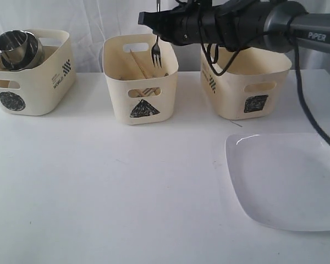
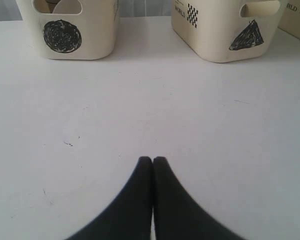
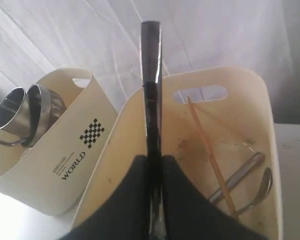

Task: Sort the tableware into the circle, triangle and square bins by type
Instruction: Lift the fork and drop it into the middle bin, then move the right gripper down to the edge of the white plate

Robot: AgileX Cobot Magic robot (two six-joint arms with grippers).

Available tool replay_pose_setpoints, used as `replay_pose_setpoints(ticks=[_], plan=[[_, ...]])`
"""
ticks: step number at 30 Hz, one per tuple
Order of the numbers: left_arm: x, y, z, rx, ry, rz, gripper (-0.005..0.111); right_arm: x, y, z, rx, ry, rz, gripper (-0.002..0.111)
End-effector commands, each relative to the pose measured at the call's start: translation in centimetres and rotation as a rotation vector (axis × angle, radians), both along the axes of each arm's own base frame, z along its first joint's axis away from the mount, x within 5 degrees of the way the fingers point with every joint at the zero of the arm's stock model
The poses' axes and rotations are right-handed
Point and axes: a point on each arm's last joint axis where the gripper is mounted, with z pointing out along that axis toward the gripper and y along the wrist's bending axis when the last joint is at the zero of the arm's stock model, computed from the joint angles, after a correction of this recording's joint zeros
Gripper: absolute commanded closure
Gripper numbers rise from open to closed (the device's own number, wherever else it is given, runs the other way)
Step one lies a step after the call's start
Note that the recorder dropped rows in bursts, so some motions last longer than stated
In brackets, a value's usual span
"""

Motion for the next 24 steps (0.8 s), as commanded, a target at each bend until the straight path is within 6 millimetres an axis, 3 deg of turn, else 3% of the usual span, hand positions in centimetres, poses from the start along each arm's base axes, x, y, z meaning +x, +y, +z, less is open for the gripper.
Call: replay_pose_setpoints(ticks=[1, 3, 9, 13, 18, 22, 24], plan=[[0.0, 0.0, -0.1, -0.007, -0.001, -0.003, 0.107, 1.5, 0.3, -0.8, 0.004, -0.009, 0.014, 0.107], [0.0, 0.0, -0.1, -0.007, -0.001, -0.003, 0.107, 1.9, 0.5, -1.4, -0.022, -0.012, 0.028, 0.102], [0.0, 0.0, -0.1, -0.007, -0.001, -0.003, 0.107, 1.8, 0.4, -1.2, -0.107, -0.036, 0.063, 0.065], [0.0, 0.0, -0.1, -0.007, -0.001, -0.003, 0.107, 0.4, 0.3, 0.2, -0.208, -0.042, 0.176, 0.065], [0.0, 0.0, -0.1, -0.007, -0.001, -0.003, 0.107, -2.9, -1.0, 1.4, -0.374, 0.015, 0.204, 0.067], [0.0, 0.0, -0.1, -0.007, -0.001, -0.003, 0.107, -7.2, -3.1, 2.2, -0.532, 0.088, 0.175, 0.067], [0.0, 0.0, -0.1, -0.007, -0.001, -0.003, 0.107, -10.0, -3.8, 1.6, -0.598, 0.151, 0.171, 0.067]])
